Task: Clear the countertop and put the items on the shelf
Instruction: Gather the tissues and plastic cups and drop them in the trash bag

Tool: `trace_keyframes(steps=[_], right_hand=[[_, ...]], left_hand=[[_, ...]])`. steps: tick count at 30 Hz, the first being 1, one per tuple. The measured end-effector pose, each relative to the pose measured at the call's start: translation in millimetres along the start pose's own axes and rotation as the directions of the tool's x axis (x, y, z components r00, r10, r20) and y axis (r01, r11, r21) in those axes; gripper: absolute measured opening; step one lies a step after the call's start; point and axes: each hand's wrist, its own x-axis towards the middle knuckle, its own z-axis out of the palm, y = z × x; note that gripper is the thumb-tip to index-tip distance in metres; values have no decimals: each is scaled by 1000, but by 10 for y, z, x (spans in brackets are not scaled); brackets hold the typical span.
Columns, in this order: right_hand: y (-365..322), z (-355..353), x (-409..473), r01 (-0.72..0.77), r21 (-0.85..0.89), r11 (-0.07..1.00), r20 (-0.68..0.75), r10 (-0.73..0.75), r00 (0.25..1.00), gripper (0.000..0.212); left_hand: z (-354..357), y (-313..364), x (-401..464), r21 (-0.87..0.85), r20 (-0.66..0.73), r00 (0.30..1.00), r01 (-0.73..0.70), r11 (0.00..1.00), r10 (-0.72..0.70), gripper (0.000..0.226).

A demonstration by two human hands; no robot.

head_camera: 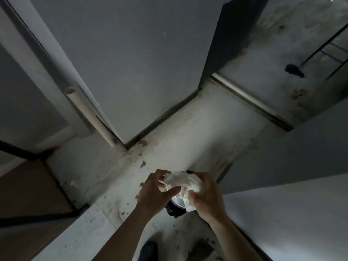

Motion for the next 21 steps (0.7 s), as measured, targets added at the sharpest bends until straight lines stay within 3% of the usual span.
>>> trace_keyframes(steps=[12,21], right_hand=[[1985,1216,968,-320,-45,946,-44,318,947,42],[2487,1738,1405,-419,-66,905,-61,416,907,42]], left_hand=[[1466,-1670,1134,-64,256,936,264,962,-240,78],[1913,-2281,1569,50,297,895,332,942,-332,65]])
